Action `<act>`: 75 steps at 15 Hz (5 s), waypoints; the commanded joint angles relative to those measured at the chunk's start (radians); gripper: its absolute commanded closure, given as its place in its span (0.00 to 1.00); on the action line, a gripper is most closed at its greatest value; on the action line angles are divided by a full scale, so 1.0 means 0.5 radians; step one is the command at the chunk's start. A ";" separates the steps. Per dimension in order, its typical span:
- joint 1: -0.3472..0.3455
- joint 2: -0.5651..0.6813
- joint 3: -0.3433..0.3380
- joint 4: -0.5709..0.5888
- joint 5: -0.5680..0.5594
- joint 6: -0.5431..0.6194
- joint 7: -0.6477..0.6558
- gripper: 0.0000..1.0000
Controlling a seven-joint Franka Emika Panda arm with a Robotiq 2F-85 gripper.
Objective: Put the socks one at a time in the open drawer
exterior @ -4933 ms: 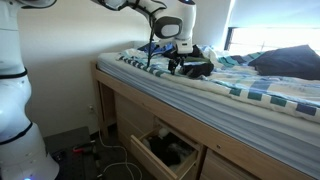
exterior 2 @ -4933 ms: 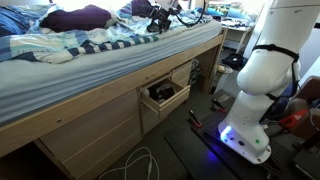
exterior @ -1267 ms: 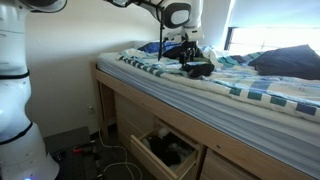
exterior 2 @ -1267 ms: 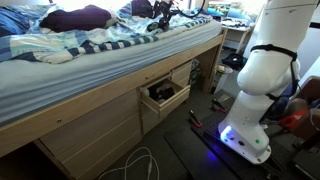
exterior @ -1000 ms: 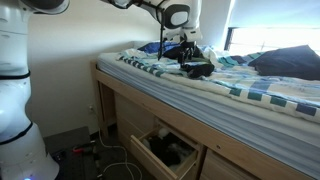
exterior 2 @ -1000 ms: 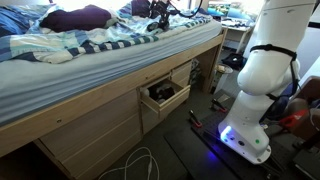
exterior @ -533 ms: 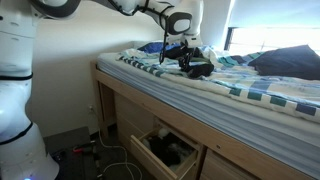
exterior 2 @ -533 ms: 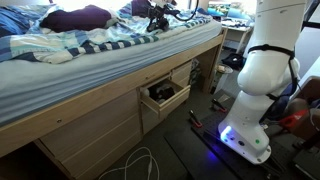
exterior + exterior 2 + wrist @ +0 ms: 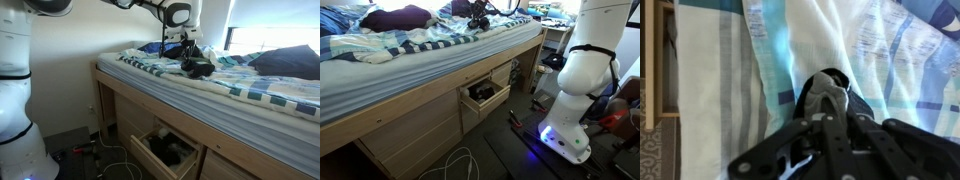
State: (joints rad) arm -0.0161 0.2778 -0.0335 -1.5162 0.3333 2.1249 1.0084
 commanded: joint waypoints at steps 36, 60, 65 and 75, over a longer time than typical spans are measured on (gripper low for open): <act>-0.047 -0.597 -0.020 -1.495 0.539 -0.075 -0.241 0.97; -0.187 -0.212 -0.167 -1.901 1.868 0.266 -0.962 0.97; -0.183 -0.031 -0.168 -1.821 2.329 0.418 -1.179 0.97; -0.155 0.288 -0.169 -1.604 2.799 0.557 -1.216 0.97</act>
State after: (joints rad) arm -0.1043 0.3902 -0.1185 -2.3530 1.6528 2.3634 0.4124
